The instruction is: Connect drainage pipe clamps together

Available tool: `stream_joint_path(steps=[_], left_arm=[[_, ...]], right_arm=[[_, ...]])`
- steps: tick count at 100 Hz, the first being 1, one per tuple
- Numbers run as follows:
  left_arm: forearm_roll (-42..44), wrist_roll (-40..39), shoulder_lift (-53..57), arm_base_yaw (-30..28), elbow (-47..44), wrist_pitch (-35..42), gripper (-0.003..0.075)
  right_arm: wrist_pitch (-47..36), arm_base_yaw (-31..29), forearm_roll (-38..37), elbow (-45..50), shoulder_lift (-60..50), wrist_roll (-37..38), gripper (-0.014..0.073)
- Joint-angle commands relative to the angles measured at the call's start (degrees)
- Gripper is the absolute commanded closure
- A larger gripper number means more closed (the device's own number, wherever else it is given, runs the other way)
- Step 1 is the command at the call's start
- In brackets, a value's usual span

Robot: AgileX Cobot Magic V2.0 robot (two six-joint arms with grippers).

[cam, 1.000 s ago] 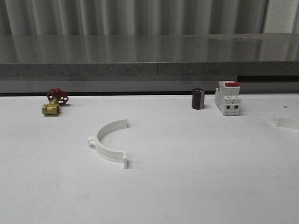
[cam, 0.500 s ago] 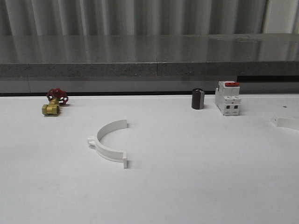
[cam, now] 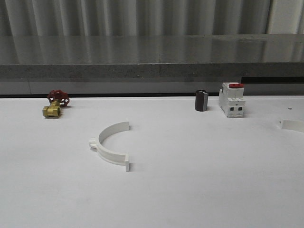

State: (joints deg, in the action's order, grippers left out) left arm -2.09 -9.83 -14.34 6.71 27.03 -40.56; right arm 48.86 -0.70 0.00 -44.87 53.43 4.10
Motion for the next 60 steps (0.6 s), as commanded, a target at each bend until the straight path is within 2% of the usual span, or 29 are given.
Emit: stream_joint_path(steps=[1,21,45,60], left_arm=[[-0.3,-0.1,-0.5,-0.1,1.4,4.6,0.074],[-0.3,-0.1,-0.5,-0.1,1.4,4.6,0.074],[-0.3,-0.1,-0.5,-0.1,1.4,4.6,0.074],[-0.3,-0.1,-0.5,-0.1,1.4,4.6,0.074]], right_arm=[[-2.4,-0.2,-0.7,-3.4,3.5,-0.4,0.0035],[-1.3,-1.5,-1.2,-7.8,14.4,-0.4,0.0035],[-0.1,-8.0,1.6,-14.3,27.2,-0.5,0.0035],[-0.8,-8.5,1.6,-18.4,35.4,-4.1,0.0035]])
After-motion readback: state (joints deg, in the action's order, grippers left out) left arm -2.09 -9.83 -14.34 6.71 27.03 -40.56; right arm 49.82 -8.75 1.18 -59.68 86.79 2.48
